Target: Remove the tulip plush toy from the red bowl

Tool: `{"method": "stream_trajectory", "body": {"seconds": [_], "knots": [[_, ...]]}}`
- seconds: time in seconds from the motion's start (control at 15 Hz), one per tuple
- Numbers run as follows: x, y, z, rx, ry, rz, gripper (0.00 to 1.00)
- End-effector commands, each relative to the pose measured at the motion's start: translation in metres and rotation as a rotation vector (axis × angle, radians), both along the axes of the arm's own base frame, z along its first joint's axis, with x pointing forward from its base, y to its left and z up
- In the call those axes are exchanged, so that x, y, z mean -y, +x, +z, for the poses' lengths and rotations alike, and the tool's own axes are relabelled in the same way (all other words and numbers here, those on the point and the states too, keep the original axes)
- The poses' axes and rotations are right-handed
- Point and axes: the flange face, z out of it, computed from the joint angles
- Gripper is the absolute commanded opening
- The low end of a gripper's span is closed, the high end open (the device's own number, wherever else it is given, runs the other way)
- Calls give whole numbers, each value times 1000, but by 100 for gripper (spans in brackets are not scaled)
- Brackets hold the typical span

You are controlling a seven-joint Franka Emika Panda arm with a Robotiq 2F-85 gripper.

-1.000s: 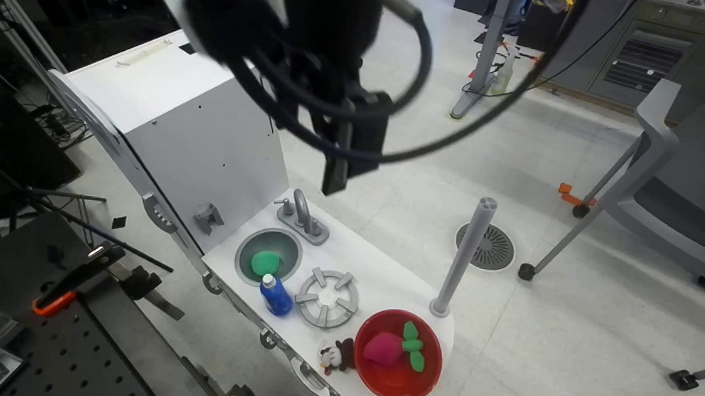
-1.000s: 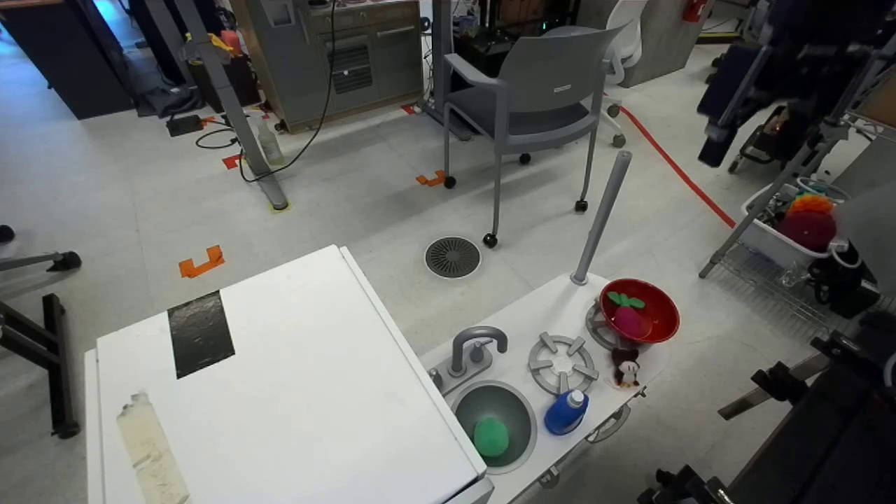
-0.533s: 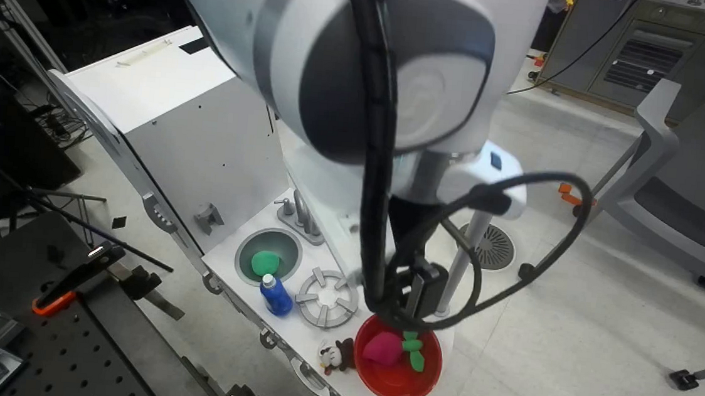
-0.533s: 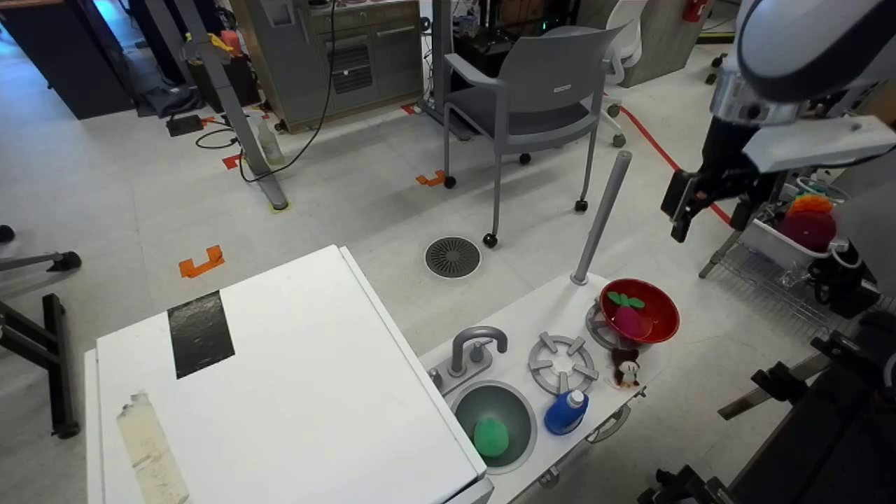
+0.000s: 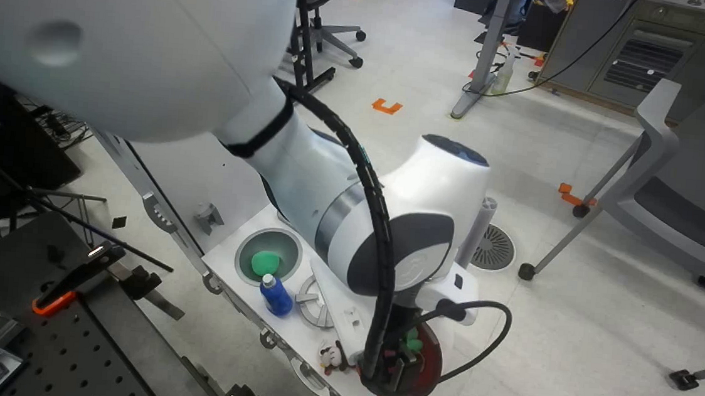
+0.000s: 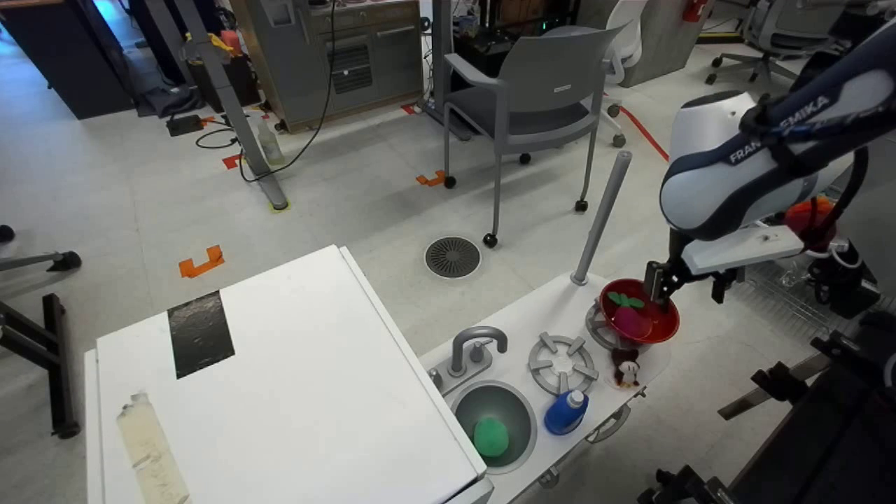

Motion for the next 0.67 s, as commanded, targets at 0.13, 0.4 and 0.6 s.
{"method": "stream_trajectory", "body": {"seconds": [0.13,0.4,0.6], "knots": [[17,28,-55,49,-31,-77,100],[19,48,-81,97,27,-135,100],[17,61,-97,172,62,-153,100]]}}
